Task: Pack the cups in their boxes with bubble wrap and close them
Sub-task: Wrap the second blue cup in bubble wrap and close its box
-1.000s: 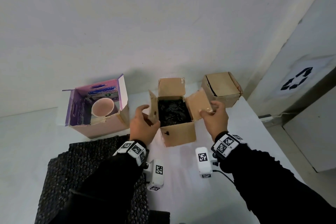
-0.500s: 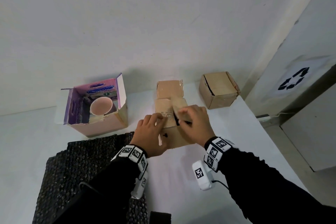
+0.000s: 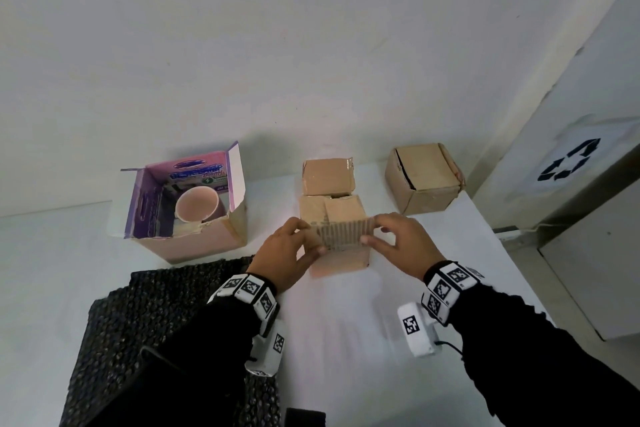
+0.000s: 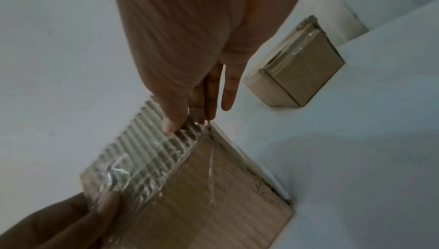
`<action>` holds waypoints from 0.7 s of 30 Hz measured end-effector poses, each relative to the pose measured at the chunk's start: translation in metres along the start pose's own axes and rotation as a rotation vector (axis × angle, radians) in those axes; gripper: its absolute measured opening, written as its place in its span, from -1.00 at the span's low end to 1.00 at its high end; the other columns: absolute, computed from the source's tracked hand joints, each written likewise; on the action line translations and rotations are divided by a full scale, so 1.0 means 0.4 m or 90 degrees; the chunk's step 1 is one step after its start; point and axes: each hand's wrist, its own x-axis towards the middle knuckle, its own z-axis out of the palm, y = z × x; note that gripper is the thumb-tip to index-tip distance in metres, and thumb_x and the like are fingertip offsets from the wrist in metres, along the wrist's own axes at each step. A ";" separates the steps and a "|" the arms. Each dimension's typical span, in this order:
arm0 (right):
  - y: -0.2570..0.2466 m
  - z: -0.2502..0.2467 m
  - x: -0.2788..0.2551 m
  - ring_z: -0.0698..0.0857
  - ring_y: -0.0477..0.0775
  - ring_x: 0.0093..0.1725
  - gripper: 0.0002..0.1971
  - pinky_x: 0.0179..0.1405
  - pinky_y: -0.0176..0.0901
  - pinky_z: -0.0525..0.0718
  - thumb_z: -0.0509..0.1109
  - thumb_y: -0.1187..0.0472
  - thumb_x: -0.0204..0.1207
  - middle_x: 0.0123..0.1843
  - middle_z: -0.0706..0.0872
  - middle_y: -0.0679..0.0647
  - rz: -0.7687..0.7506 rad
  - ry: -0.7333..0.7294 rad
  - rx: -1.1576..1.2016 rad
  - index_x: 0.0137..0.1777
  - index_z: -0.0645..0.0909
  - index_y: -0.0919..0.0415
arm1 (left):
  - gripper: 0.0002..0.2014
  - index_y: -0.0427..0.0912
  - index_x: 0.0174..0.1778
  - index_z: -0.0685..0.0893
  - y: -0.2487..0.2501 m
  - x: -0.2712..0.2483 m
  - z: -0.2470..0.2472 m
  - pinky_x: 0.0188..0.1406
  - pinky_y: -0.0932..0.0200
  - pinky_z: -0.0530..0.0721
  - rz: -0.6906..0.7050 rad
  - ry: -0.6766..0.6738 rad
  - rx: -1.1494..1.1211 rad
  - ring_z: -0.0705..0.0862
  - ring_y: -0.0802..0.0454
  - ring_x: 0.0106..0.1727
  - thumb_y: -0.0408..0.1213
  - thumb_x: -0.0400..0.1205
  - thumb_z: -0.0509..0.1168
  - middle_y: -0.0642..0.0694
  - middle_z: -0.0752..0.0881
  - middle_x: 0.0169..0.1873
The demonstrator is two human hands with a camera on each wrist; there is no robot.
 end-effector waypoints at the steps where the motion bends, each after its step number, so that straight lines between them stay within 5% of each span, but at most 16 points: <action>1: -0.004 0.003 0.008 0.67 -0.14 0.09 -0.74 0.12 0.04 0.69 0.46 0.02 0.54 0.06 0.75 -0.14 0.027 0.018 0.030 0.20 0.65 0.00 | -0.59 -0.11 0.11 0.69 0.001 0.008 0.002 -0.02 -0.03 0.68 -0.028 0.003 -0.016 0.65 0.03 -0.06 0.16 0.59 0.29 0.03 0.52 0.17; 5: 0.005 0.035 0.049 0.55 -0.09 0.22 -0.38 0.19 -0.10 0.60 0.51 0.12 0.46 0.31 0.53 -0.07 0.130 0.008 0.056 0.50 0.37 0.01 | -0.25 -0.10 0.50 0.38 0.000 0.026 0.013 -0.02 0.02 0.72 -0.144 0.043 -0.098 0.71 0.11 -0.07 0.12 0.47 0.47 0.04 0.36 0.34; 8: 0.009 0.047 0.097 0.50 0.01 0.33 -0.22 0.25 -0.06 0.52 0.54 0.17 0.41 0.40 0.47 0.00 0.281 -0.036 0.141 0.59 0.24 0.07 | -0.08 0.01 0.60 0.24 -0.007 0.037 0.007 0.09 0.02 0.70 -0.276 -0.046 -0.191 0.75 0.15 -0.11 0.21 0.39 0.50 0.12 0.55 0.29; 10: 0.002 0.051 0.140 0.54 0.05 0.34 -0.32 0.28 -0.03 0.54 0.54 0.13 0.43 0.39 0.55 0.02 0.336 -0.054 0.181 0.53 0.36 0.10 | -0.13 0.10 0.54 0.35 -0.014 0.043 0.002 0.12 -0.01 0.71 -0.299 -0.086 -0.219 0.77 0.10 -0.09 0.27 0.34 0.50 0.09 0.67 0.25; 13: -0.011 0.060 0.221 0.69 0.05 0.09 -0.55 0.04 -0.07 0.63 0.53 -0.11 0.40 0.09 0.72 0.03 0.370 -0.049 0.218 0.15 0.60 0.15 | -0.19 0.07 0.50 0.39 -0.014 0.044 -0.006 0.02 0.00 0.75 -0.324 -0.099 -0.279 0.81 0.07 -0.23 0.18 0.36 0.54 0.06 0.69 0.18; 15: -0.019 0.058 0.270 0.75 0.07 -0.01 -0.48 0.03 -0.04 0.68 0.51 -0.22 0.39 0.00 0.79 0.08 0.368 -0.032 0.262 0.05 0.66 0.25 | -0.20 0.03 0.52 0.37 -0.002 0.044 -0.011 0.01 0.03 0.75 -0.338 -0.098 -0.305 0.81 0.08 -0.33 0.08 0.40 0.55 0.02 0.67 0.21; 18: -0.053 0.040 0.320 0.73 -0.09 -0.02 -0.58 -0.04 -0.18 0.68 0.53 -0.06 0.46 0.07 0.78 0.03 0.357 0.019 0.382 0.19 0.67 0.21 | -0.18 0.02 0.55 0.35 0.001 0.044 -0.007 0.08 0.01 0.73 -0.345 -0.089 -0.313 0.81 0.07 -0.36 0.07 0.41 0.56 -0.01 0.65 0.27; 21: -0.082 0.009 0.352 0.70 -0.15 -0.08 -0.73 -0.08 -0.31 0.57 0.56 0.09 0.45 -0.04 0.80 0.00 0.269 0.001 0.355 0.08 0.74 0.21 | -0.17 0.01 0.56 0.34 0.000 0.040 -0.003 0.05 0.00 0.75 -0.357 -0.080 -0.343 0.81 0.04 -0.36 0.02 0.41 0.57 -0.03 0.65 0.29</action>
